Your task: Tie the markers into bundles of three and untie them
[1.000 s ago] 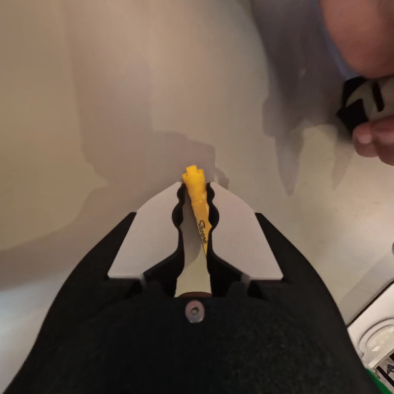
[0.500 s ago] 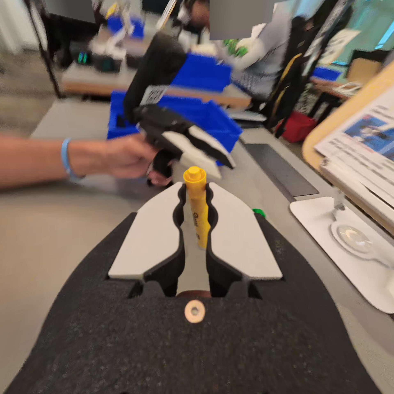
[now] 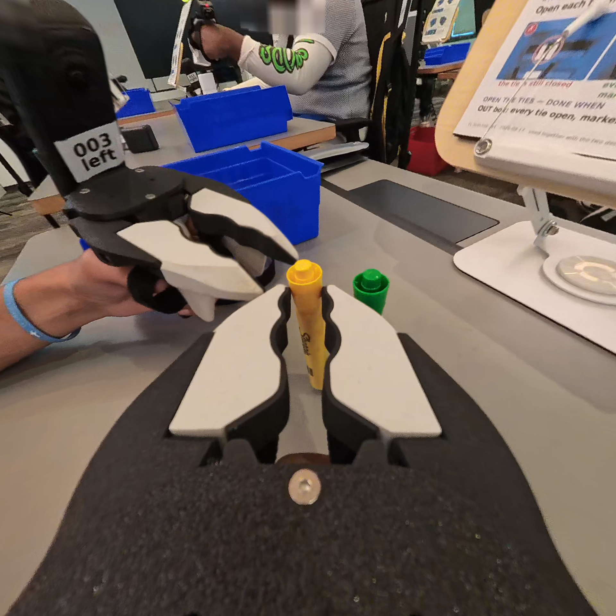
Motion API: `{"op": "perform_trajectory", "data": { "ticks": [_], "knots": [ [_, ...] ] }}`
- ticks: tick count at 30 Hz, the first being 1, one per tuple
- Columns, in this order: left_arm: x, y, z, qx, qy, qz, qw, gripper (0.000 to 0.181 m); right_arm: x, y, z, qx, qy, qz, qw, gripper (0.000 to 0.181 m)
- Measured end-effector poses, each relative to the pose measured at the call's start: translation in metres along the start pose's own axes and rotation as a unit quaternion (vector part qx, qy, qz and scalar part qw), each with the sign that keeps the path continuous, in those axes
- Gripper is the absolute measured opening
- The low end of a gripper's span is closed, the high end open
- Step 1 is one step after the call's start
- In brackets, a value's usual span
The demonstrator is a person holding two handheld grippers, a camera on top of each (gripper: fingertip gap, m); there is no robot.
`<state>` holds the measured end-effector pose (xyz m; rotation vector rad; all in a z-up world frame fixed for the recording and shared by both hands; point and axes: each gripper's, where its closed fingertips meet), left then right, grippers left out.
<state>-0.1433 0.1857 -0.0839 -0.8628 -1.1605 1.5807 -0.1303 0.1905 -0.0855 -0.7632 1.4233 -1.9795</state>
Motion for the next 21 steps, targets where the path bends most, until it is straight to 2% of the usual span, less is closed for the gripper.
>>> {"op": "perform_trajectory", "data": {
  "ticks": [9,15,21],
  "knots": [
    [0.003,0.011,-0.008,0.021,-0.008,0.011,1.000,0.040,-0.011,0.004,0.000,0.009,0.042,0.013,0.999,0.017],
    [0.006,0.013,-0.009,0.026,-0.009,0.016,1.000,0.040,-0.012,0.006,0.000,0.011,0.035,-0.004,0.999,0.018],
    [0.004,0.014,-0.011,0.029,-0.009,0.013,0.999,0.040,-0.013,0.006,0.002,0.014,0.036,-0.004,0.999,0.027]
  ]
}}
Point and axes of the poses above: each gripper's, where its closed fingertips meet, z back along the fingers, y out of its underside, x = y × z across the jaws, and after that the axes turned 5 degrees about x, right-handed
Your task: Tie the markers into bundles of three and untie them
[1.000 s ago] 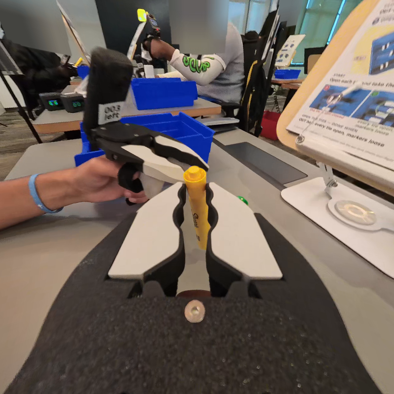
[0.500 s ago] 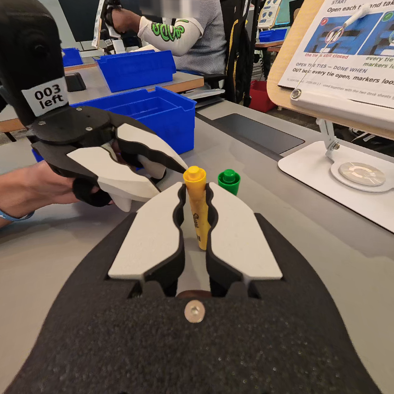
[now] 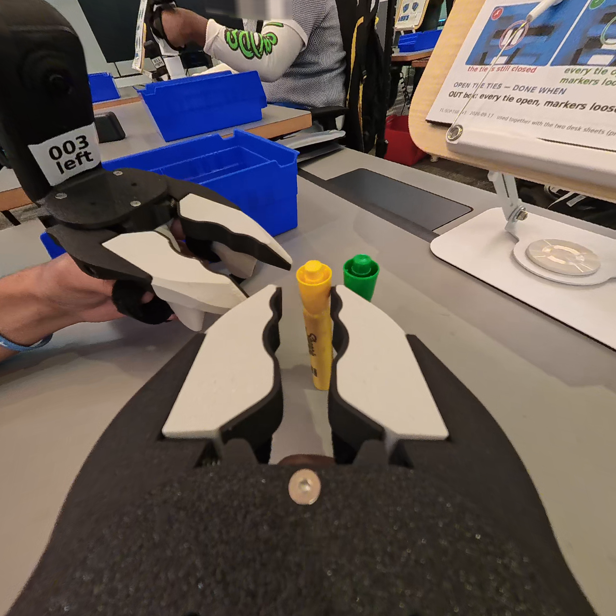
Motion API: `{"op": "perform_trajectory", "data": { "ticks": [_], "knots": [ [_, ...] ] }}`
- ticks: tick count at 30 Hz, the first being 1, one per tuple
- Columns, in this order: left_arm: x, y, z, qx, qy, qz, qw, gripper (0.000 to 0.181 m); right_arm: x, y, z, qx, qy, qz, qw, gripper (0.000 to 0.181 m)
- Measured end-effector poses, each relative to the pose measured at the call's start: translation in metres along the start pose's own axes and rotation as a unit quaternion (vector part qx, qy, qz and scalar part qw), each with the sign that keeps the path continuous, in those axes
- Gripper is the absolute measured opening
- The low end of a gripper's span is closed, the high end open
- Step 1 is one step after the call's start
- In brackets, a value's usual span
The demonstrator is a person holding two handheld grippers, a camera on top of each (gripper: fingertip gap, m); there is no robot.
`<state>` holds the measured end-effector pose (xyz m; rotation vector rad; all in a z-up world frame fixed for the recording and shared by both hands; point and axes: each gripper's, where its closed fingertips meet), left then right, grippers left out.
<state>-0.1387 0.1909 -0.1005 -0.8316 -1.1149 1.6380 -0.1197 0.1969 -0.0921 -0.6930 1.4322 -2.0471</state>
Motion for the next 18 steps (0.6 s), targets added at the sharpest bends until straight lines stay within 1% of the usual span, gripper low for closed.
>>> {"op": "perform_trajectory", "data": {
  "ticks": [5,8,13,15,16,17,18],
  "knots": [
    [0.001,0.000,0.001,-0.001,0.001,0.004,1.000,0.040,0.000,0.003,0.002,0.005,0.001,0.004,1.000,0.028],
    [0.001,0.000,0.001,-0.001,0.002,0.005,1.000,0.040,-0.002,0.003,0.009,0.015,0.018,0.021,1.000,0.030],
    [0.000,-0.002,0.001,-0.006,0.007,0.009,1.000,0.041,0.005,-0.012,0.044,0.012,0.044,0.071,0.996,0.031],
    [0.000,-0.003,0.001,-0.006,0.009,0.012,1.000,0.041,0.003,-0.020,0.058,0.038,0.058,0.097,0.993,0.032],
    [-0.001,-0.003,0.001,-0.007,0.010,0.013,1.000,0.041,0.004,-0.020,0.066,0.062,0.054,0.105,0.991,0.034],
    [-0.001,-0.003,0.002,-0.008,0.011,0.013,1.000,0.041,0.007,-0.015,0.074,0.096,0.042,0.107,0.989,0.038],
    [-0.002,-0.003,0.002,-0.008,0.011,0.013,1.000,0.041,0.010,-0.003,0.083,0.141,0.029,0.106,0.984,0.040]
  ]
}}
Point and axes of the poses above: each gripper's, where its closed fingertips meet, z back along the fingers, y out of its underside, x = y × z across the jaws, and after that the axes turned 5 degrees about x, right-handed
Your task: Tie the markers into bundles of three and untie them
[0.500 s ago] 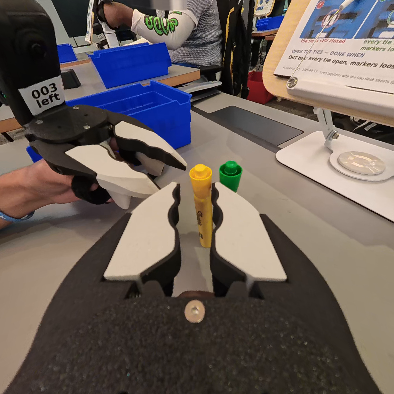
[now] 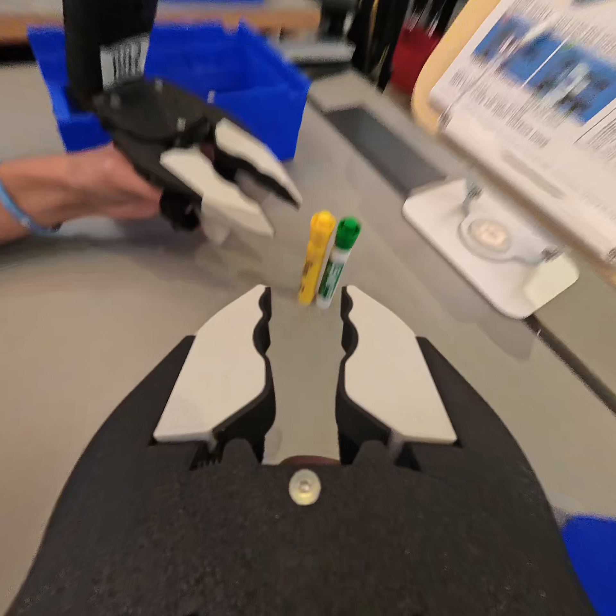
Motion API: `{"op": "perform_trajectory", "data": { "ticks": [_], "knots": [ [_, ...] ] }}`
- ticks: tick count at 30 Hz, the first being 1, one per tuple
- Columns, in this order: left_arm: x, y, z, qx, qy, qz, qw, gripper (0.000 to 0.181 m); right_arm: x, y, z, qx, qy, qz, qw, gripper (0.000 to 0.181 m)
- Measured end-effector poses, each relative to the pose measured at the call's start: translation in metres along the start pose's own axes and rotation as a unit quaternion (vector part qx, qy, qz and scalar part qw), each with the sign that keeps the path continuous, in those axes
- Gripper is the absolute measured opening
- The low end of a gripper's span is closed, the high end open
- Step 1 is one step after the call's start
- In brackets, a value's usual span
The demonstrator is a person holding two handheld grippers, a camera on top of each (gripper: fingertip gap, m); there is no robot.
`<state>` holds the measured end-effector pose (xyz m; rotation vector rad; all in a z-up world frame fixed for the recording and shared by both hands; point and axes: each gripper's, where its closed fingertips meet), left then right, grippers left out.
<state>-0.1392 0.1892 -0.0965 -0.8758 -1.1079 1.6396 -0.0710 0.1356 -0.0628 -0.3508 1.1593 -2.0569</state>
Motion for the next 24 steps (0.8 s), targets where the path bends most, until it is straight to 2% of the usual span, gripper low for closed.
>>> {"op": "perform_trajectory", "data": {
  "ticks": [2,5,8,12,15,18,21,24],
  "knots": [
    [-0.002,-0.002,0.001,-0.003,0.001,-0.003,1.000,0.041,0.008,0.033,0.014,0.084,-0.014,0.006,0.996,0.041],
    [-0.005,-0.006,0.003,-0.007,0.002,-0.007,1.000,0.041,0.016,0.079,0.033,0.145,0.014,-0.018,0.989,0.047],
    [-0.006,-0.006,0.003,-0.008,0.002,-0.009,1.000,0.041,0.024,0.105,0.044,0.143,0.043,-0.073,0.986,0.050],
    [-0.006,-0.005,0.002,-0.006,0.001,-0.008,1.000,0.041,0.021,0.130,0.059,0.163,0.103,-0.089,0.977,0.054],
    [-0.003,-0.002,0.002,-0.001,0.001,-0.004,1.000,0.041,0.028,0.153,0.063,0.182,0.110,-0.126,0.969,0.061],
    [-0.003,-0.003,0.002,-0.003,0.003,-0.001,1.000,0.041,0.028,0.166,0.060,0.179,0.115,-0.164,0.963,0.078],
    [-0.006,-0.003,0.001,-0.002,0.006,-0.006,1.000,0.041,0.044,0.159,0.051,0.150,0.064,-0.203,0.965,0.100],
    [-0.007,-0.001,0.000,0.003,0.007,-0.007,1.000,0.042,0.050,0.161,0.044,0.153,0.063,-0.185,0.969,0.126]
  ]
}}
Point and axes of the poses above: each gripper's, where its closed fingertips meet, z back along the fingers, y out of its underside, x = y × z across the jaws, and after that the axes turned 5 degrees about x, right-handed
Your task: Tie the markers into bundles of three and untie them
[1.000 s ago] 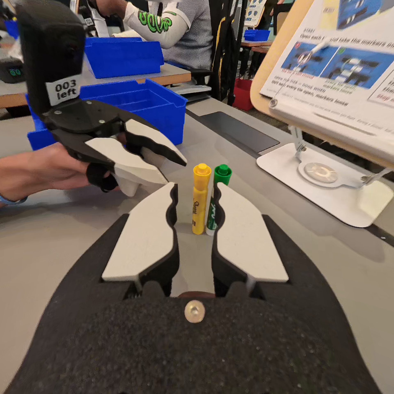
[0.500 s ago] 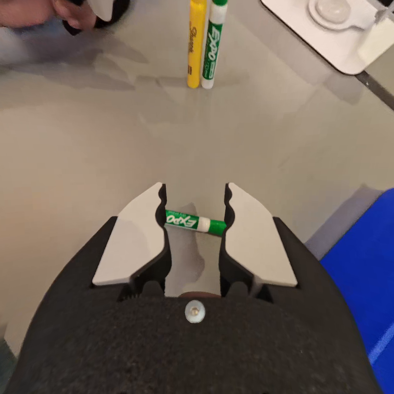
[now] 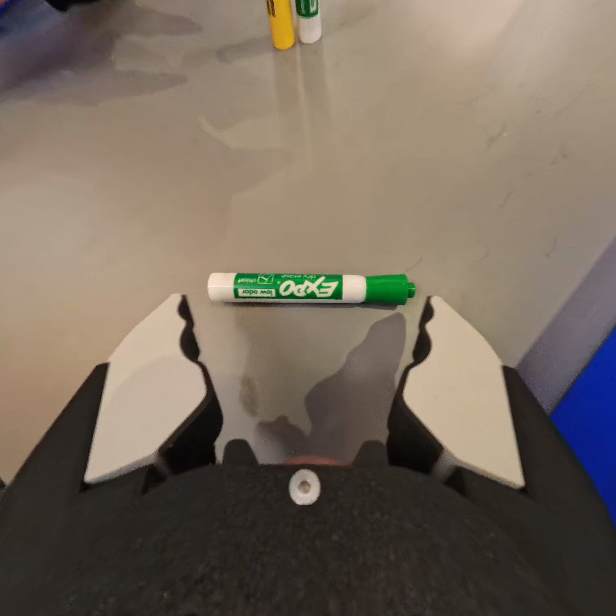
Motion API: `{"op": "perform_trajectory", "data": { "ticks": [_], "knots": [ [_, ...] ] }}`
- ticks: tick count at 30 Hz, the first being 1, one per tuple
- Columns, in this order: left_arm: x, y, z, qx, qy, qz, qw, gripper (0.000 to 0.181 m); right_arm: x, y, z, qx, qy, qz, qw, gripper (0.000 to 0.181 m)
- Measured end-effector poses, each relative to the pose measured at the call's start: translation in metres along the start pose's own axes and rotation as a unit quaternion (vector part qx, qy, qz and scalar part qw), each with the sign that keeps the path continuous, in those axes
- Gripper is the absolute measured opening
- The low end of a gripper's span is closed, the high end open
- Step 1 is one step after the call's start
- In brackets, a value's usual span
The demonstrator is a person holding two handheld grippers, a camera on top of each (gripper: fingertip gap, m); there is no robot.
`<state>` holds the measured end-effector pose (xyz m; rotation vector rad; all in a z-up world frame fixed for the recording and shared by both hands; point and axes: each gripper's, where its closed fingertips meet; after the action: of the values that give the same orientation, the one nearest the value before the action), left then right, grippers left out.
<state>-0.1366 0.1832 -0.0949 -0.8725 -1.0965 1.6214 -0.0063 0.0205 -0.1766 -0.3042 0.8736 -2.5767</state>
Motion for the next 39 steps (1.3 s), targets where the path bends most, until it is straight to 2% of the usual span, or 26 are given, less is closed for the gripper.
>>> {"op": "perform_trajectory", "data": {
  "ticks": [2,5,9,11,16,20,22,25,28,30,33,37,39],
  "knots": [
    [-0.001,0.000,0.000,0.001,0.002,0.002,1.000,0.042,0.001,0.004,-0.009,0.012,0.012,0.019,1.000,0.138],
    [-0.002,0.000,-0.001,0.002,0.003,-0.001,1.000,0.042,0.007,0.006,-0.020,0.018,0.003,0.018,1.000,0.144],
    [-0.002,0.000,-0.001,0.002,0.003,-0.002,1.000,0.043,-0.001,0.011,-0.030,0.046,0.033,0.026,0.998,0.142],
    [-0.002,0.000,0.000,0.002,0.003,-0.001,1.000,0.043,-0.001,0.010,-0.029,0.043,0.030,0.027,0.998,0.135],
    [-0.001,-0.001,0.001,-0.001,0.003,0.001,1.000,0.043,-0.007,0.008,-0.028,0.040,0.045,0.033,0.998,0.134],
    [-0.004,-0.004,0.003,-0.002,0.015,0.004,1.000,0.043,-0.017,-0.012,-0.015,0.010,0.118,0.096,0.988,0.134],
    [-0.011,-0.010,0.007,-0.008,0.038,0.014,0.999,0.042,-0.018,-0.030,-0.005,-0.015,0.164,0.163,0.973,0.133],
    [-0.039,-0.028,0.017,-0.028,0.132,0.058,0.989,0.042,-0.010,-0.061,0.008,-0.059,0.215,0.249,0.942,0.133],
    [-0.062,-0.036,0.016,-0.021,0.212,0.116,0.970,0.043,0.010,-0.091,0.016,-0.117,0.215,0.303,0.921,0.133],
    [-0.076,-0.039,0.014,-0.010,0.251,0.147,0.957,0.045,0.024,-0.109,0.020,-0.146,0.224,0.358,0.895,0.133],
    [-0.087,-0.042,0.011,0.002,0.263,0.161,0.951,0.047,0.045,-0.133,0.023,-0.177,0.237,0.434,0.851,0.133],
    [-0.087,-0.044,0.013,0.001,0.247,0.144,0.958,0.048,0.078,-0.152,0.020,-0.206,0.214,0.501,0.812,0.133],
    [-0.087,-0.046,0.018,-0.010,0.261,0.151,0.954,0.047,0.088,-0.155,0.013,-0.201,0.204,0.527,0.800,0.132]
  ]
}}
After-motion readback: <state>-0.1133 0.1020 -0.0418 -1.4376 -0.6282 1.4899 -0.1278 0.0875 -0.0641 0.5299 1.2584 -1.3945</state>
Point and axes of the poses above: each gripper's, where its closed fingertips meet, z back along the fingers, y out of its underside, x = y × z across the jaws, and after that the axes turned 5 degrees about x, right-handed
